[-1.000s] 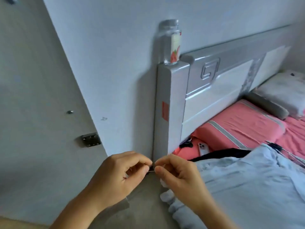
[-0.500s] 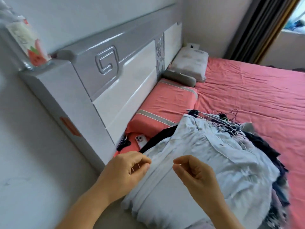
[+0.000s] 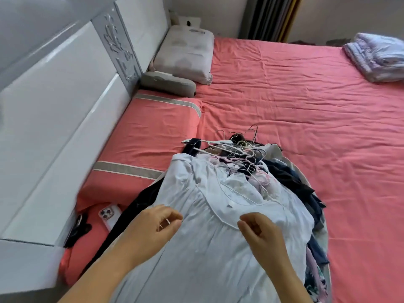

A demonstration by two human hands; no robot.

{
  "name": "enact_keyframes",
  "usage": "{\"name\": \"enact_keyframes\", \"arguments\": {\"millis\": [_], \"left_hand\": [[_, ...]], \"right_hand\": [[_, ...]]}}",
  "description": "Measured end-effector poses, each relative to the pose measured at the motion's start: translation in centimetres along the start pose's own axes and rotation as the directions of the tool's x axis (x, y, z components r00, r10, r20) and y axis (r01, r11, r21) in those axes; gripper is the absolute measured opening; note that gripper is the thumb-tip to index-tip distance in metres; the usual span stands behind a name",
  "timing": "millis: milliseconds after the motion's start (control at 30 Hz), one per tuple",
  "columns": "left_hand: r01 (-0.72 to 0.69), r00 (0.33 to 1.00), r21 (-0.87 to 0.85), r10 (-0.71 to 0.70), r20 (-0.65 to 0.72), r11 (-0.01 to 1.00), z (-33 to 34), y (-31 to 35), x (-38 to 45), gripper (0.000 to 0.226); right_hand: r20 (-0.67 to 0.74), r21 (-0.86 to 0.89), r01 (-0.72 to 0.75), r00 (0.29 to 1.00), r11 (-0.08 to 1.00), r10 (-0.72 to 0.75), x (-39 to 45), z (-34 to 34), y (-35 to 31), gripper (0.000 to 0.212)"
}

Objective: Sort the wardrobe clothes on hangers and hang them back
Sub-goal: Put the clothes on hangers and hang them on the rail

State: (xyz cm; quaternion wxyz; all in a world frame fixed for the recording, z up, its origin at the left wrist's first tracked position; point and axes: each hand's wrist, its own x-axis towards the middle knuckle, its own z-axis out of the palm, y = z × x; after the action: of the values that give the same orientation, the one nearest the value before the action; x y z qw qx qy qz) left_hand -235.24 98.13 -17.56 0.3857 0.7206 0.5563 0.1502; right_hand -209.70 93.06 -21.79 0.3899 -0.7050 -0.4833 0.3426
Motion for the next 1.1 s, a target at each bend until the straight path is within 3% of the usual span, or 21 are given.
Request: {"name": "enact_keyframes", "arguments": {"millis": [167,433,633,733,833,967,1100], "left_hand": [[0.067,0.991,0.028,-0.07,0.117,0.997,2.8,0.6,7.6,0.01],[0.122,0.974,0.049,-0.129,0.188,0.991,6.5,0.8,16.3,0.011],[0.133,0.966,0.055,-0.142,0.217,0.99,8.0,0.5,18.9,0.012],[0.129,0.966,0.054,-0.138,0.217,0.99,8.0,0.3,19.3,0.012],[0.133,0.968,0.052,-0.141,0.207,0.99,7.7,0.0,19.2,0.012],[0.126,0.976,0.028,-0.129,0.178,0.992,6.9,-0.3,18.6,0.015],[0.037,0.993,0.038,-0.041,0.115,0.999,5.4,-0.5,17.7,0.013]], "right_hand": [[-0.063,-0.091,-0.111,0.992,0.99,0.106,6.7,-1.7,4.9,0.01],[-0.131,-0.249,-0.27,0.961,0.93,0.244,12.9,-2.2,11.8,0.008],[-0.2,-0.549,-0.411,0.91,0.728,0.362,15.3,-2.0,14.1,0.027],[-0.172,-0.511,-0.441,0.893,0.738,0.415,15.9,-1.9,14.5,0.023],[-0.199,-0.436,-0.424,0.905,0.793,0.375,16.1,-1.8,14.3,0.007],[-0.273,-0.368,-0.41,0.905,0.834,0.325,15.9,-2.3,13.1,0.014],[-0.306,-0.223,-0.234,0.939,0.946,0.16,15.8,-3.1,10.3,0.024]]}}
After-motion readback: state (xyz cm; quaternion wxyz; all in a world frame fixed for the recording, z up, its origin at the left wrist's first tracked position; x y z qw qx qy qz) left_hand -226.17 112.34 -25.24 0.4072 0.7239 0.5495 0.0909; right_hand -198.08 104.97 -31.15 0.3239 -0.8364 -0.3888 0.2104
